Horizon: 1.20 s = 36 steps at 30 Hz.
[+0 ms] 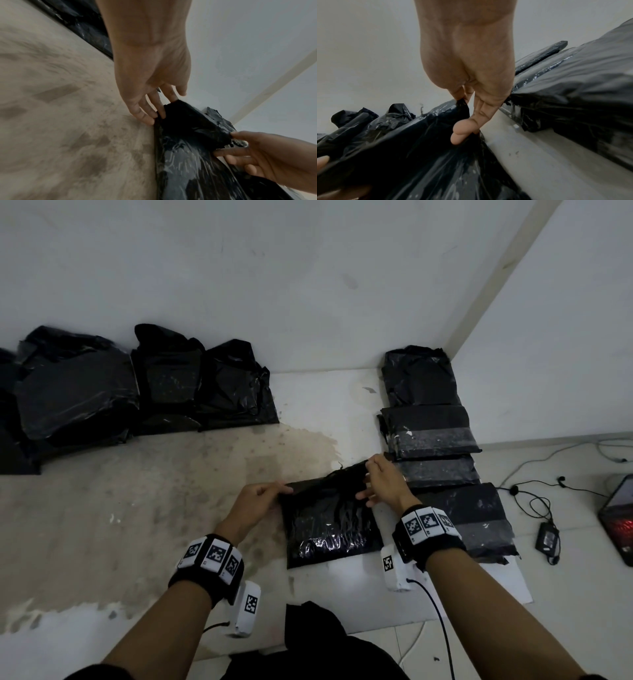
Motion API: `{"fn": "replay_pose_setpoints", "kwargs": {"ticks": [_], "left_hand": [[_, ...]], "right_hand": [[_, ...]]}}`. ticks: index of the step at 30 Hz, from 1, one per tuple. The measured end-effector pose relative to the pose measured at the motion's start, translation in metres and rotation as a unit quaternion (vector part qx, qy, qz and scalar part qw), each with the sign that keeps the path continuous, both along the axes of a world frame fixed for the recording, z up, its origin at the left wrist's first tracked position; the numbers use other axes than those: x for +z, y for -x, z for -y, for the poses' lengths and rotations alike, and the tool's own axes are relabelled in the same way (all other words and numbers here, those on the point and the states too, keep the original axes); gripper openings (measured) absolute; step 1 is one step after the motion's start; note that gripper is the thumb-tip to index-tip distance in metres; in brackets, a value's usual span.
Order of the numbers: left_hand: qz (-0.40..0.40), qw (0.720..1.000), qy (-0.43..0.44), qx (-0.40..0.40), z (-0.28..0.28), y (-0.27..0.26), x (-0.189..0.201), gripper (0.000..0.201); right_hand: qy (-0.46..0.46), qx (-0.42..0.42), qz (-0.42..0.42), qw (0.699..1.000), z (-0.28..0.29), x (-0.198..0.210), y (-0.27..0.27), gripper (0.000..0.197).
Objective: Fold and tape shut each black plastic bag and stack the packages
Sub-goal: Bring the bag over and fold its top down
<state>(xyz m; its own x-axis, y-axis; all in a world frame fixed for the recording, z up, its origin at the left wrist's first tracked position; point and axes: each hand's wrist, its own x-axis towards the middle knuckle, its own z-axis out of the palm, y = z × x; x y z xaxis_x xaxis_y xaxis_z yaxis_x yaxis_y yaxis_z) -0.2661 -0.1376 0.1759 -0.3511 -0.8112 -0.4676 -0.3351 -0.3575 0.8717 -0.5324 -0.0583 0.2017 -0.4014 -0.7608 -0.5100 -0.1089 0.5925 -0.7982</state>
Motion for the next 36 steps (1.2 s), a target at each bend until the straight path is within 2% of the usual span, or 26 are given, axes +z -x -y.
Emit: {"fn": "replay_pose_setpoints", "kwargs": {"ticks": [4,6,9,12,14,16,19,26,28,30,33,35,36], "left_hand": [[0.020,0.999,-0.024,0.022,-0.004,-0.005,0.005,0.036],[0.019,0.998,-0.039,0.034,-0.010,-0.003,0.008,0.031],[-0.002,0.997,-0.061,0.051,-0.022,0.000,0.008,0.019],[-0.017,0.994,-0.081,0.070,-0.033,0.001,0.002,0.004],[-0.001,0.995,-0.080,0.063,-0.037,0.000,-0.003,0.016],[0.040,0.998,-0.038,0.024,-0.040,-0.005,-0.010,0.024],[0.114,0.991,0.051,-0.042,-0.046,-0.012,-0.019,0.026],[0.190,0.965,0.158,-0.085,-0.062,-0.014,-0.024,0.033],[0.224,0.947,0.215,-0.084,-0.067,-0.013,-0.024,0.040],[0.268,0.902,0.319,-0.116,-0.073,-0.009,-0.023,0.050],[0.281,0.821,0.445,-0.220,-0.081,-0.001,-0.027,0.067],[0.278,0.785,0.475,-0.284,-0.086,0.001,-0.034,0.074],[0.282,0.775,0.478,-0.302,-0.087,0.000,-0.036,0.075]], "right_hand": [[-0.006,-0.053,0.065,0.996,-0.009,0.007,-0.001,0.049],[-0.003,-0.054,0.066,0.996,-0.011,0.009,-0.004,0.046],[0.008,-0.033,0.039,0.999,-0.012,0.001,-0.007,0.015],[0.001,-0.009,-0.040,0.999,-0.018,-0.015,-0.010,0.031],[-0.007,0.020,-0.093,0.995,-0.025,-0.026,-0.014,0.037],[-0.012,0.047,-0.138,0.989,-0.034,-0.036,-0.019,0.041],[-0.006,0.055,-0.201,0.978,-0.046,-0.046,-0.025,0.042],[0.006,0.093,-0.297,0.950,-0.049,-0.046,-0.034,0.042],[-0.002,0.106,-0.312,0.944,-0.050,-0.044,-0.036,0.040],[0.003,0.107,-0.359,0.927,-0.053,-0.042,-0.041,0.035],[0.083,0.107,-0.494,0.859,-0.061,-0.040,-0.054,0.029],[0.148,0.166,-0.520,0.825,-0.066,-0.045,-0.066,0.033],[0.167,0.217,-0.519,0.810,-0.070,-0.049,-0.073,0.037]]}}
